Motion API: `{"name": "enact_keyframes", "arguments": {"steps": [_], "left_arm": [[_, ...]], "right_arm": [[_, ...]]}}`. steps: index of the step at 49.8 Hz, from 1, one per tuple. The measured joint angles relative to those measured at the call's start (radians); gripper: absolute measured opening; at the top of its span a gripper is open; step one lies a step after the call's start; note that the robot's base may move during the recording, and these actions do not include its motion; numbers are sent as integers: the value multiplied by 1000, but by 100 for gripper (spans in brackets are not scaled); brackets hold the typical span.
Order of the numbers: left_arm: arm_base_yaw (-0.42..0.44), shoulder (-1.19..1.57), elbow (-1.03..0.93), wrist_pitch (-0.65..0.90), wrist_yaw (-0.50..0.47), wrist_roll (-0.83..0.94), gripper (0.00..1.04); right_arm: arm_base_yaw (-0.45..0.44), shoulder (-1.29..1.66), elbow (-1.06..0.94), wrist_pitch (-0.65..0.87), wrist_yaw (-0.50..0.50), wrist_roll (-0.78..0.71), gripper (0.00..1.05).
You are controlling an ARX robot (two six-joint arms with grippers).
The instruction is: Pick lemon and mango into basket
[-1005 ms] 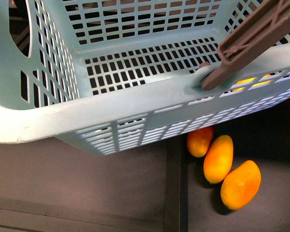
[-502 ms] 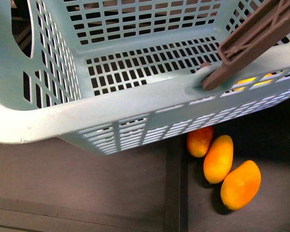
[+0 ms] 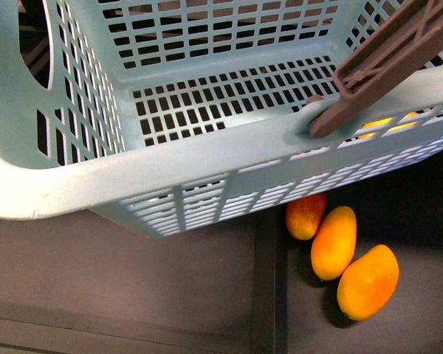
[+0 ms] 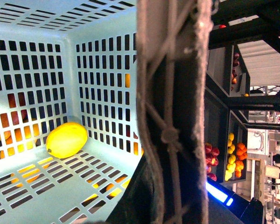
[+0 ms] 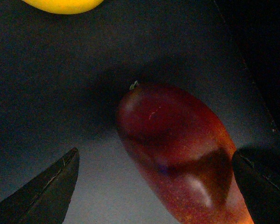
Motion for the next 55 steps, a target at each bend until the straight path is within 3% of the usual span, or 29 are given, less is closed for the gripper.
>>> {"name": "enact_keyframes", "arguments": {"steps": [26,36,44,55], "left_arm": [[0,0,0,0,0,0,5],[0,0,0,0,0,0,5],[0,0,0,0,0,0,5],[0,0,0,0,0,0,5]], "right_arm": [[2,122,74,-9,-2,-14,96],[2,116,56,3,-25,-14,65],[1,50,-44,39,-94,-14,63],[11,-220,-289,118,-280,-21,62]]}}
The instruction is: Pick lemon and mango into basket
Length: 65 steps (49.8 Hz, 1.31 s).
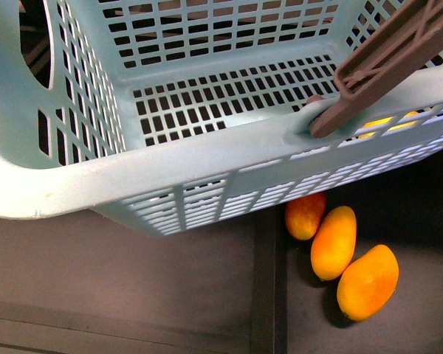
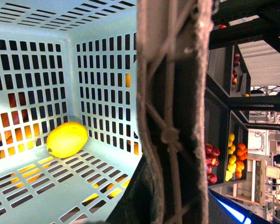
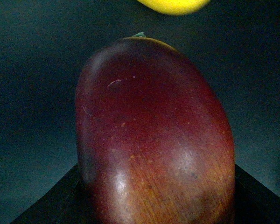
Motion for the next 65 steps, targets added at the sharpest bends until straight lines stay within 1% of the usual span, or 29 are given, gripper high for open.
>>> {"name": "enact_keyframes", "arguments": {"steps": [2,10,15,22,29,37,43,47,55,65], "left_arm": [[0,0,0,0,0,0,5],[0,0,0,0,0,0,5],[0,0,0,0,1,0,5],[0,0,0,0,-3,0,5],[0,0,0,0,-2,0,5],[0,0,0,0,-2,0,5],[0,0,0,0,-3,0,5],[0,0,0,0,-2,0,5],[0,0,0,0,-2,0,5],[0,0,0,0,-3,0,5]], "right_arm": [[4,-36,-29,7,-25,0,62],[41,-277,-203,25,-184,-2,62],[64,-398,-280,26,-244,-2,62],[121,-703,-429,15,-396,32,62],[160,-918,-476,-11,-456,101,62],[212,-1041,-484,-34,-452,146,62],[285,-1108,-491,-48,-419,183,62],[357,-1140,-494,-45,-387,211,62],[560,-1138,-492,21,-264,263,62],[688,-1058,-468,67,-179,271,62]]}}
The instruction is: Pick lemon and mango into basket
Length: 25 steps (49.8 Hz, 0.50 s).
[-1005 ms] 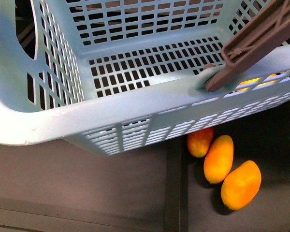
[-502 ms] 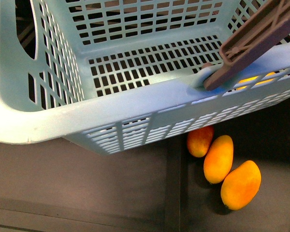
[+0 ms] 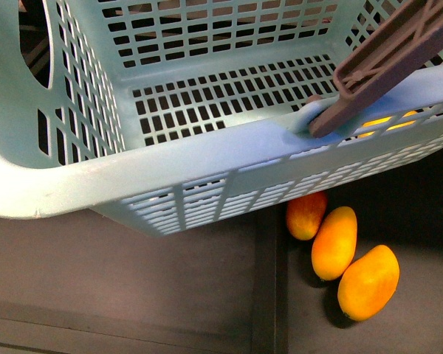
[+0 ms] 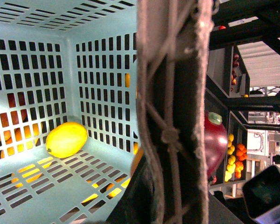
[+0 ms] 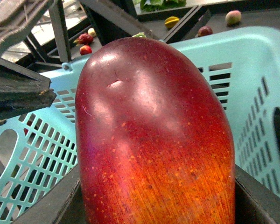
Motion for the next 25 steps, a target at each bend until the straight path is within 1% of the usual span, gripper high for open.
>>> {"name": "enact_keyframes", "arguments": {"steps": [6,7,12,15,16,19,21,25], "left_arm": [[0,0,0,0,0,0,5],[0,0,0,0,0,0,5],[0,0,0,0,0,0,5],[0,0,0,0,0,0,5],[0,0,0,0,0,0,5],[0,0,0,0,0,0,5],[0,0,0,0,0,0,5],[0,0,0,0,0,0,5]], "right_arm": [[44,76,24,38,48,1,62],[48,92,33,45,69,1,62],[55,144,67,61,132,17,62],[59,155,76,60,148,21,62],[61,157,78,56,151,21,64],[68,159,80,47,159,23,73],[70,159,80,43,163,23,77],[75,146,80,26,166,23,90]]}}
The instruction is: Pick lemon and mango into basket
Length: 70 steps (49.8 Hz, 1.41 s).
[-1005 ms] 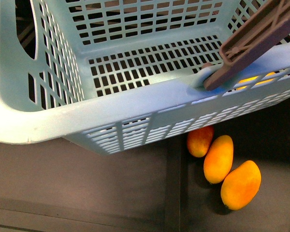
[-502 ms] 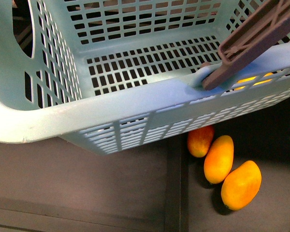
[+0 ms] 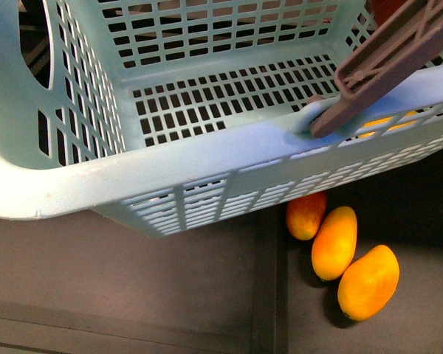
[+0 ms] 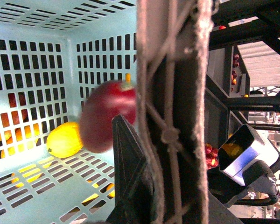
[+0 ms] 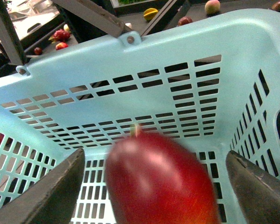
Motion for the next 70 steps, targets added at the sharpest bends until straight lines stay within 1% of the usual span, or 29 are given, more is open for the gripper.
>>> {"name": "enact_keyframes", "arguments": {"steps": [1,3,5,8,13,18,20,21,23,24,26,32,35,40,44,70], "left_arm": [[0,0,0,0,0,0,5],[0,0,0,0,1,0,5],[0,0,0,0,9,-2,5],[0,2,-2,0,4,-5,5],[0,2,-2,0,-7,0,5],[0,2,-2,0,-3,0,5],[0,2,-2,0,0,0,5],[0,2,-2,0,0,0,5],[0,2,-2,0,2,-1,5],[0,2,-2,0,4,-1,5],[0,2,-2,0,3,-1,5],[-2,2,-2,0,3,0,5],[-2,2,-2,0,4,-1,5],[0,2,-2,0,-3,1,5],[0,2,-2,0,-4,3,5],[-1,2,-2,0,0,1,5]], "right_arm": [[0,-11,-2,-9,4,0,95],[-2,-26,-6,-19,6,1,97],[-10,-58,-19,-40,9,0,96],[-27,-120,-45,-79,12,-1,96],[-67,-257,-102,-199,104,-10,96],[-111,-411,-185,-322,259,-32,96],[-141,-476,-264,-229,316,-76,90],[-154,-510,-319,-138,334,-105,85],[-166,-549,-378,-39,345,-126,78],[-169,-573,-411,12,347,-142,72],[-169,-603,-451,51,344,-160,64],[-169,-640,-512,63,341,-172,48],[-169,-663,-547,64,341,-178,37],[-169,-721,-596,63,341,-187,14],[-169,-758,-624,58,341,-192,1],[-169,-982,-729,-65,341,-192,2]]}}
